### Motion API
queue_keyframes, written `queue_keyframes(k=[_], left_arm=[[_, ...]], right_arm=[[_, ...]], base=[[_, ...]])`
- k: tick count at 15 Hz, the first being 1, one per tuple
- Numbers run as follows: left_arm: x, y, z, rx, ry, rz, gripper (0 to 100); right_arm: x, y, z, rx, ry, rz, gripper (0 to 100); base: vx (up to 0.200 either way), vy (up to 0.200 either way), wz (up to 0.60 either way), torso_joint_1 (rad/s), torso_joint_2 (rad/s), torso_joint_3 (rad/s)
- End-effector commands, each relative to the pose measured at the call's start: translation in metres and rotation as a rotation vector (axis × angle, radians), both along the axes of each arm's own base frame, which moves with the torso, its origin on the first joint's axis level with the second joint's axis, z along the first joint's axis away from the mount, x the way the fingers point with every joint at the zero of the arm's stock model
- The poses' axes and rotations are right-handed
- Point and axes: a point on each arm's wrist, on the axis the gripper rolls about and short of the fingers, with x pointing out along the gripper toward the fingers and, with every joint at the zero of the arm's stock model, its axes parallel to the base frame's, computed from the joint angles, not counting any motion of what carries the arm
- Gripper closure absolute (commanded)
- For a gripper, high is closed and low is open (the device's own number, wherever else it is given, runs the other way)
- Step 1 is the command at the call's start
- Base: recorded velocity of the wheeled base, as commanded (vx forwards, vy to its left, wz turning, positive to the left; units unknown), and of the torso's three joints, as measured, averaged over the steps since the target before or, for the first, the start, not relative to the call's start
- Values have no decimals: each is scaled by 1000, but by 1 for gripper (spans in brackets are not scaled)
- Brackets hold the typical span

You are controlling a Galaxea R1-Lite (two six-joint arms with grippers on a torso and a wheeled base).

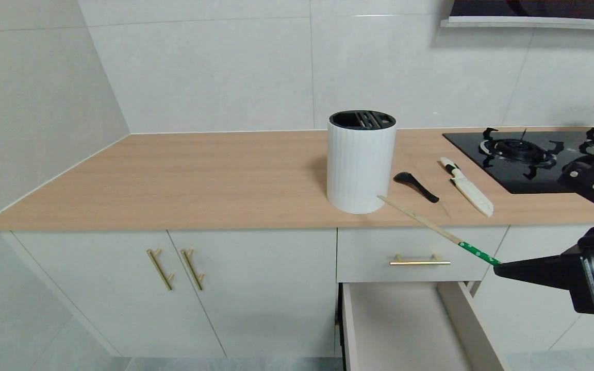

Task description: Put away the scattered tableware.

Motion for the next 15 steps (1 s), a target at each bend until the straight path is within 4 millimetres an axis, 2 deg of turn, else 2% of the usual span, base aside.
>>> queue_keyframes(k=[1, 5, 15], left_arm=[[0, 0, 0, -2, 0, 0, 0], [0, 0, 0, 0, 0, 0, 0], [0, 0, 0, 0, 0, -1, 0]], right_arm=[[5, 4, -12, -21, 46, 13, 100], [5, 8, -16, -28, 58, 36, 100], [10, 13, -29, -59, 98, 59, 100]], base=[[0, 0, 0, 0, 0, 0], [0, 0, 0, -50, 126, 71], [0, 0, 0, -177, 465, 283]])
